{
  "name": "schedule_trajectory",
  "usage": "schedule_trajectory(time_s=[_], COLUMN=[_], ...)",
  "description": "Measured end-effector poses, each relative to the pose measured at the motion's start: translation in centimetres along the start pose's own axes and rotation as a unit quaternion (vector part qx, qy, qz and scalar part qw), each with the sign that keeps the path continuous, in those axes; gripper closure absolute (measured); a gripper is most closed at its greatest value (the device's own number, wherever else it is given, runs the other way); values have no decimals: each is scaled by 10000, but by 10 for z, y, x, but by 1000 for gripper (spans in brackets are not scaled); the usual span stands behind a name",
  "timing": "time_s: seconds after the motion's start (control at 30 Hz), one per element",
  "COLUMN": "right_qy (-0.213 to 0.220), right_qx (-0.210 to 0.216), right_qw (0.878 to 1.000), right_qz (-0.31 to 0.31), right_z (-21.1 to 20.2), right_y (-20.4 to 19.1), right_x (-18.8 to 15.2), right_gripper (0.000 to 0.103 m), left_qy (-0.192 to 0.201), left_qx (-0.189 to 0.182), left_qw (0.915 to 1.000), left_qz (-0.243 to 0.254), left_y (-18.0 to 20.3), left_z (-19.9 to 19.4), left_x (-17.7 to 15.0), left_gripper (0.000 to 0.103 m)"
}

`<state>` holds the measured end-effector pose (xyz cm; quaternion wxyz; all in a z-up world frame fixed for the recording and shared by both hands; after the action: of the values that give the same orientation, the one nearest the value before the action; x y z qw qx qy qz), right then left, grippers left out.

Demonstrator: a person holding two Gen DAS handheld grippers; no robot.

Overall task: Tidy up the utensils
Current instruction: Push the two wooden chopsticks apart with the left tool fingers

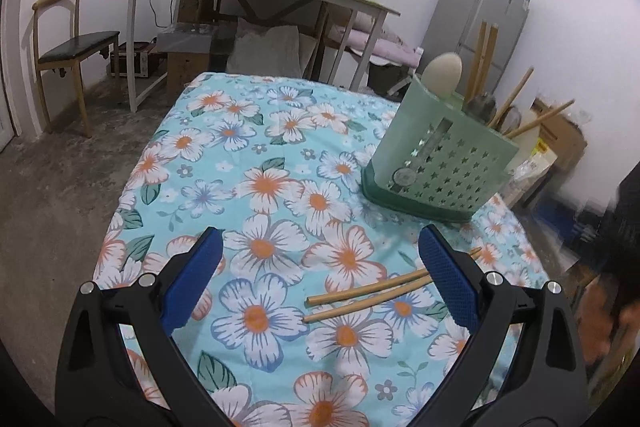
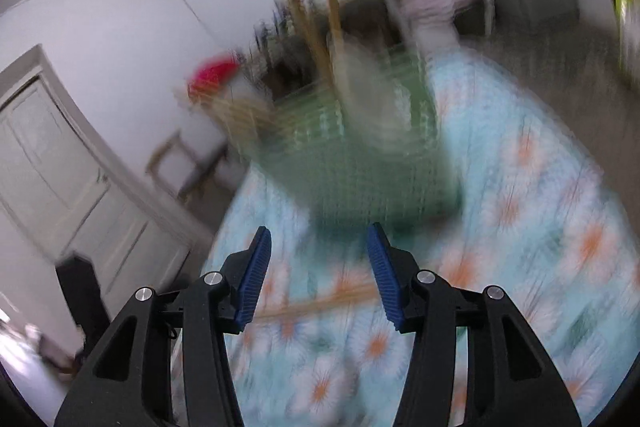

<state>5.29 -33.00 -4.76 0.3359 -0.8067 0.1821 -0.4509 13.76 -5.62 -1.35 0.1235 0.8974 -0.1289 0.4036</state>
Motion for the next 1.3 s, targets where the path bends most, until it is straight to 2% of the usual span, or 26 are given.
schedule_trajectory(time_s=[0.13, 0.3, 0.4, 0.5, 0.6, 0.8, 1.3], right_qy=[-764, -1015, -1125, -1161, -1154, -1147, -1124], right_qx=[351, 454, 398, 415, 414, 414, 564], right_qw=[9924, 9848, 9809, 9782, 9782, 9775, 9734], right_qz=[901, 1333, 1538, 1672, 1678, 1723, 1915], right_z=[29, 44, 50, 53, 52, 52, 54], right_y=[24, 34, 42, 50, 50, 50, 54], right_x=[-34, -43, -49, -53, -51, -52, -47], right_gripper=[54, 54, 54, 55, 56, 56, 46], left_qy=[-55, -342, -569, -824, -1012, -1101, -1140], left_qx=[203, 270, 315, 514, 714, 971, 1141], left_qw=[9994, 9981, 9966, 9931, 9895, 9848, 9814], left_qz=[285, 429, 515, 659, 752, 932, 1042], left_y=[6, 11, 15, 19, 21, 24, 25], left_z=[7, 25, 37, 49, 56, 57, 56], left_x=[-1, -1, -4, -7, -10, -11, -10], left_gripper=[10, 38, 49, 56, 58, 58, 58])
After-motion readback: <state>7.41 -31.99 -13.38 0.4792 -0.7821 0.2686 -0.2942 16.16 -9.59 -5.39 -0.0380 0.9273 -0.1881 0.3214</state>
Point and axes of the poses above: each gripper's, at about its wrist camera, not at the fingertips, and z roughly the way its jaws point, y to its right, x to its top, the point moved 3 cm from there along z, roughly the way its jaws point, and after that the axes turned 12 degrees about x, right-handed, at the moved point
